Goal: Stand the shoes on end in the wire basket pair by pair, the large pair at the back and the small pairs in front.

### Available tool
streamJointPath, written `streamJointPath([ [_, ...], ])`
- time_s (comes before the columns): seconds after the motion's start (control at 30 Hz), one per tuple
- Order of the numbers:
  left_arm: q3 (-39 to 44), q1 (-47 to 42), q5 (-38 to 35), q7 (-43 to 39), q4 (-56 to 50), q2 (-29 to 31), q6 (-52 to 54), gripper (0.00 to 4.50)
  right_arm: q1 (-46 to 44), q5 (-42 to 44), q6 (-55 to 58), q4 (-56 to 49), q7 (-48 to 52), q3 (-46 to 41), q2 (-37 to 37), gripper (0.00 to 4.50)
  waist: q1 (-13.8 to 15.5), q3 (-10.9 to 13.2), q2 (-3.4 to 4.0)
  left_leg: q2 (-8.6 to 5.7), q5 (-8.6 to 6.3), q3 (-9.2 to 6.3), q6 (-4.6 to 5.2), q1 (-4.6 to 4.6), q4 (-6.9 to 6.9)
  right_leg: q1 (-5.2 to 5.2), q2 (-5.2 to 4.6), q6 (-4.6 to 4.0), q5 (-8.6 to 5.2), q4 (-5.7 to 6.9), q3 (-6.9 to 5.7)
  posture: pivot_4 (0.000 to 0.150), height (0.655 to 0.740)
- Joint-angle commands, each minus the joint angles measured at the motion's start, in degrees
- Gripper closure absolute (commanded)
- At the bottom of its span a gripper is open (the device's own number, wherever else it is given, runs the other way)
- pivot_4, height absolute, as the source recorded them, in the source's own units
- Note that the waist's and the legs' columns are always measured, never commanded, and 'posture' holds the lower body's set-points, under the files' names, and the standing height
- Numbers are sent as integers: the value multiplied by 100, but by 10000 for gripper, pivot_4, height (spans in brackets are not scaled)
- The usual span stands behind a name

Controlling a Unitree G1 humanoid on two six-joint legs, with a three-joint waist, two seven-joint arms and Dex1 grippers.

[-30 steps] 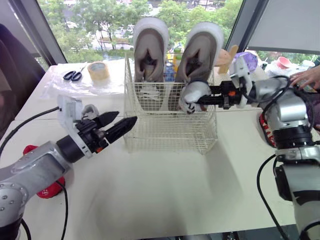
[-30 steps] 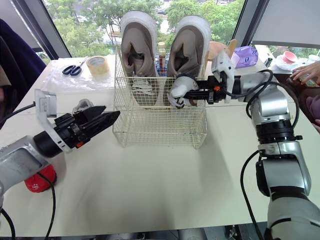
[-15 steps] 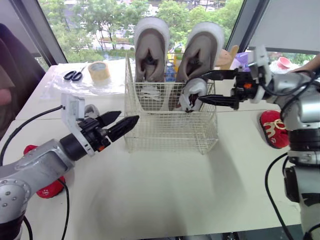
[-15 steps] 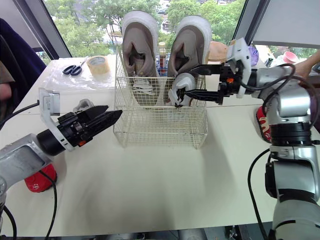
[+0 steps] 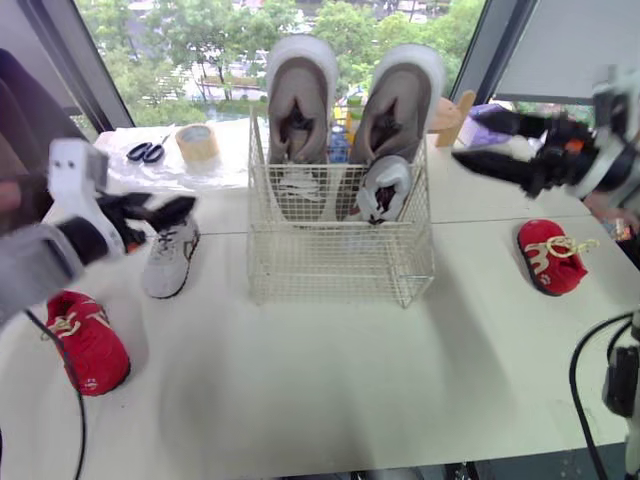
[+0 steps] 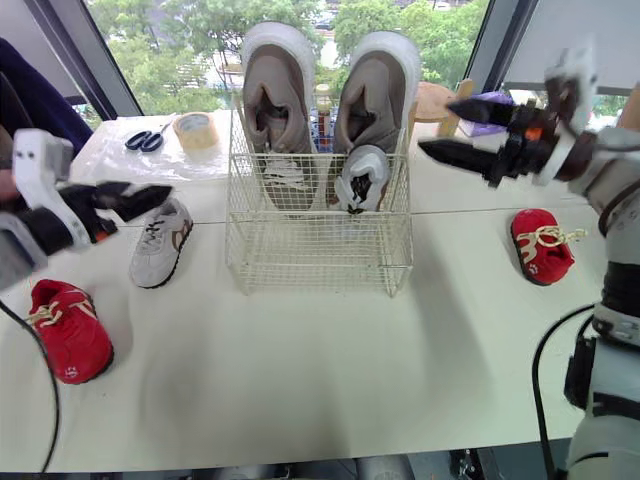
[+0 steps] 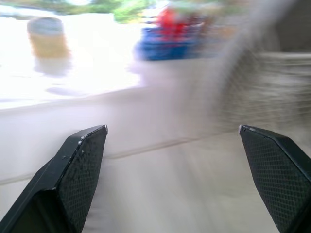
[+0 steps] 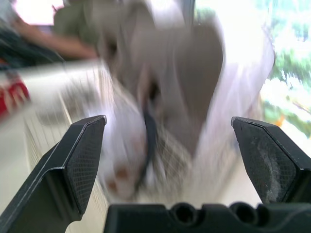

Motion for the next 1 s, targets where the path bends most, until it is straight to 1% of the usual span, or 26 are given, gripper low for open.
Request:
streamJointPath([
  [0.03, -776, -1442, 934, 335, 1331, -529, 964, 0, -135, 716, 480, -1153, 155, 261, -70, 269, 10, -4, -7, 3, 0, -6, 0, 0, -1, 2, 3, 3, 0, 0, -6, 1500, 7400],
  [0.13, -988, -2519, 1604, 360, 2529, -1279, 1281, 0, 7, 918, 644, -1722, 223, 543, -120, 269, 18, -5, -19, 7, -1, -18, 2, -6, 1, 6, 0, 7, -1, -1, -14, 1500, 7400],
  [0.2, -1105, -2942, 2076, 237, 3099, -1548, 1443, 0, 100, 914, 633, -1841, 214, 634, -162, 269, 5, -3, -23, 0, -1, -16, 2, -16, 11, 2, -9, 13, 3, 0, -14, 1500, 7400],
  [0.3, -1313, -3416, 2708, -74, 3777, -1782, 1677, 0, 266, 789, 532, -1877, 175, 700, -248, 269, -28, -2, -23, -3, 0, -10, 1, -45, 18, -23, -17, 27, 11, -1, -10, 1500, 7400],
  [0.37, -1572, -3694, 3286, -260, 4235, -1852, 1648, 0, 446, 781, 509, -1950, 90, 646, -302, 269, -19, -2, -24, -4, 7, -7, -11, -60, 18, -40, -17, 29, 12, -1, -10, 1500, 7400],
  [0.43, -1659, -3879, 3673, -459, 4543, -1907, 1636, 0, 549, 851, 517, -2019, -7, 592, -326, 269, -19, -2, -24, -5, 18, -8, -31, -67, 16, -49, -13, 28, 12, -3, -12, 1500, 7400],
  [0.5, -1686, -4083, 3963, -671, 4763, -1951, 1716, 0, 673, 906, 543, -2109, -159, 522, -331, 269, -9, -2, -24, -5, 22, -8, -38, -77, 16, -64, -13, 28, 12, 4, -11, 1500, 7400],
  [0.6, -1562, -4332, 4158, -970, 4823, -2044, 2054, 0, 845, 990, 587, -2208, -366, 407, -331, 269, -2, -3, -26, -4, 26, -11, -45, -88, 19, -75, -12, 28, 12, 8, -11, 1500, 7400],
  [0.73, -1632, -4298, 4427, -1269, 4561, -2130, 2372, 0, 986, 1063, 590, -2299, -576, 376, -297, 269, 3, -3, -27, -1, 26, -13, -43, -89, 20, -73, -17, 28, 12, 10, -10, 1500, 7400],
  [0.9, -1513, -4172, 4889, -1341, 4730, -2190, 2402, 0, 1053, 1150, 587, -2306, -752, 367, -293, 269, -11, -3, -27, -1, 26, -15, -43, -87, 23, -77, -17, 28, 12, 24, -10, 1500, 7400],
  [1.0, -1434, -4162, 5051, -1407, 4688, -2169, 2489, 0, 1096, 1196, 585, -2326, -820, 351, -311, 269, -10, -3, -28, -1, 26, -14, -43, -87, 25, -87, -18, 28, 12, 63, -9, 1500, 7400],
])
